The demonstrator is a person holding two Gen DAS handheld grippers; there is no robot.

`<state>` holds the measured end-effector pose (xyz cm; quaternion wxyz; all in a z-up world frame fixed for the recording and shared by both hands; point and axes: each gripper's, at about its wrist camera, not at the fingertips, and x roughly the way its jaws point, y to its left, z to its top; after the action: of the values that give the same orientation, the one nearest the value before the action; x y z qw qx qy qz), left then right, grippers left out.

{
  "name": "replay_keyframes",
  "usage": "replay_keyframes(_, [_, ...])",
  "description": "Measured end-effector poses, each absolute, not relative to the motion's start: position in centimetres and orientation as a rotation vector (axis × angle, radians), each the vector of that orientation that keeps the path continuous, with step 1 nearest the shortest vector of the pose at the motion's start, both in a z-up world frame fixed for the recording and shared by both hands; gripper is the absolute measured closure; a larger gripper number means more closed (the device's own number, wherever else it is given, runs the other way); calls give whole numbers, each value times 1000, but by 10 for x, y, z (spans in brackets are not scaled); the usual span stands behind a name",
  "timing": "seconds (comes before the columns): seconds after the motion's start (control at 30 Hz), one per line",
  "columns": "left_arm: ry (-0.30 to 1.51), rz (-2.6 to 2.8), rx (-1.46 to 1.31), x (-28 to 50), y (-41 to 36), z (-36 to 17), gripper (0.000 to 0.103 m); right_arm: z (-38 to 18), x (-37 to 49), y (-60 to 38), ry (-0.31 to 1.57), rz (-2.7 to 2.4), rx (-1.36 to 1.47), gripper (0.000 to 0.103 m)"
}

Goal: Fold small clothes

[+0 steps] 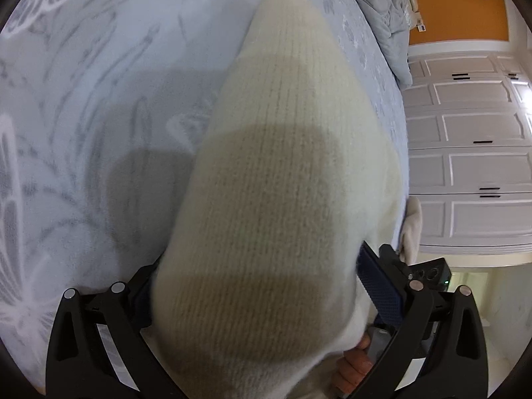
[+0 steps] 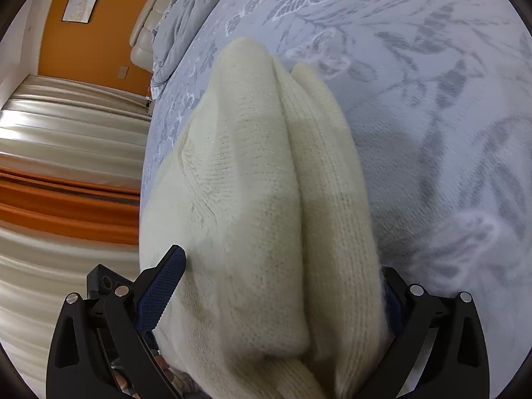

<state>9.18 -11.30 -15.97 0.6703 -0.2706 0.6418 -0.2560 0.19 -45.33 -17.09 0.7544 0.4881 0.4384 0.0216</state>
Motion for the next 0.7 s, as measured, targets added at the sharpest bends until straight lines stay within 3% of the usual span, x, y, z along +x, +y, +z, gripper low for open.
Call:
replay_keyframes(0.03, [1449, -573, -591, 91, -116, -158, 5, -170, -1, -452, 947, 51, 1073, 5])
replay_keyframes(0.07, [1451, -572, -575, 90, -118, -155, 6, -169, -3, -455, 939, 58, 1075, 14])
replay_keyframes(0.1, [1449, -566, -558, 89, -120, -151, 8, -168, -5, -456, 938, 57, 1069, 24])
replay_keyframes(0.13, [1436, -559, -529, 86, -122, -144, 14, -169, -6, -458, 941, 53, 1069, 45])
replay_keyframes(0.17, [1421, -557, -500, 83, -123, -136, 21, -168, -9, -461, 935, 63, 1091, 57])
replay_keyframes(0.23, [1394, -576, -399, 75, -129, -117, 29, -159, -16, -461, 933, 56, 1090, 63])
replay_keyframes(0.33, [1382, -602, -309, 60, -131, -91, 35, -136, -38, -444, 951, 33, 1049, 64])
replay_keyframes(0.7, [1464, -724, -239, -80, -47, -37, 35, -54, -191, -344, 1019, 42, 753, 64])
